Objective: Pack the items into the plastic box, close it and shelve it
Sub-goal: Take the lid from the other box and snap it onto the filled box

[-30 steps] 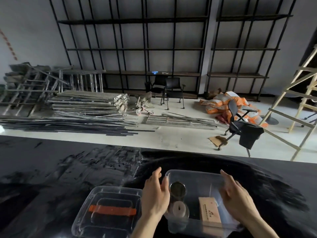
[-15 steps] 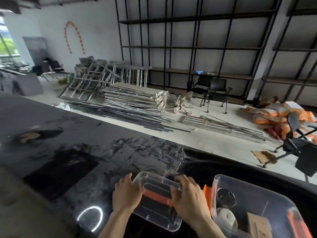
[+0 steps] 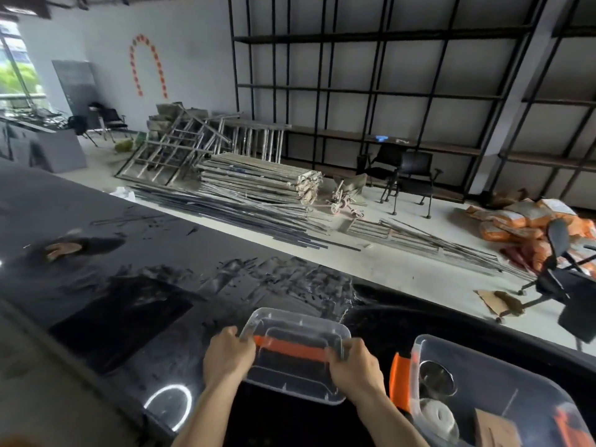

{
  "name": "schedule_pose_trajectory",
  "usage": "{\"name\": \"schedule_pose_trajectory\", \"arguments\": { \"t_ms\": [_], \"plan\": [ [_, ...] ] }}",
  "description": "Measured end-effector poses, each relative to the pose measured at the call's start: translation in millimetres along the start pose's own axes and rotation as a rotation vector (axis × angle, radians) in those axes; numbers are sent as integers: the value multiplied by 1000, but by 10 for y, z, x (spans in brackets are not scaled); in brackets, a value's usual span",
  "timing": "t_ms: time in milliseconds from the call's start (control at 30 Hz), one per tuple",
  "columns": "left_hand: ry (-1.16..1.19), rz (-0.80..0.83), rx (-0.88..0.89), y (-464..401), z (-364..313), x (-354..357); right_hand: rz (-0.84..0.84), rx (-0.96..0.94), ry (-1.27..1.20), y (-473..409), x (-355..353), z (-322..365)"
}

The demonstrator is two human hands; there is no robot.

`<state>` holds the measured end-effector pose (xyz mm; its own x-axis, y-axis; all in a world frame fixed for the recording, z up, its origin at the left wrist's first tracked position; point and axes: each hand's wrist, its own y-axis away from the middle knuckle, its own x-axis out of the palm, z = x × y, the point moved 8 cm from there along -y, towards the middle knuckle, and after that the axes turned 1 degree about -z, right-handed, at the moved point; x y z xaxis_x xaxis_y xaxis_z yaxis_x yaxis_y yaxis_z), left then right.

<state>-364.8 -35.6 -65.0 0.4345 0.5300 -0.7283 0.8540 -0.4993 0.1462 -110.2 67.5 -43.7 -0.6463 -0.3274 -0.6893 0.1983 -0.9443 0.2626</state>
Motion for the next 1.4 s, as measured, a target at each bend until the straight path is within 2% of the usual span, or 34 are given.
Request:
{"name": "schedule_pose_trajectory", "arguments": {
  "t_ms": [100,267,400,533,700,867,1033,1100,1167,1233,1400],
  "plan": [
    [62,-69,35,-31,-386,-166,-106,-65,-77,-64,-421,267],
    [257,-47,187,147,-1202,-157,-350,-135,-244,-146,-1397,352],
    [409,79,297,455,-1816,162,-535,-67,-346,-148,-2229,-88],
    [499,152,357,813,-2234,467,-607,52,-532,-65,-2774,-707],
    [610,242,425,1190,-2592,709,-712,128,-639,143,-3123,-1246],
    [768,343,476,1461,-2805,810,-776,104,-787,268,-3270,-1519],
    [945,448,415,1580,-2793,932,-747,79,-1011,342,-3308,-1645],
    [928,444,385,1584,-2734,1000,-704,128,-1053,345,-3260,-1724],
    [875,428,349,1596,-2632,1080,-671,183,-961,352,-3180,-1799],
    [858,426,322,1634,-2513,1148,-677,186,-751,363,-3109,-1830],
    [573,286,471,1708,-2318,1188,-676,96,-156,406,-2917,-1706]
  ]
}}
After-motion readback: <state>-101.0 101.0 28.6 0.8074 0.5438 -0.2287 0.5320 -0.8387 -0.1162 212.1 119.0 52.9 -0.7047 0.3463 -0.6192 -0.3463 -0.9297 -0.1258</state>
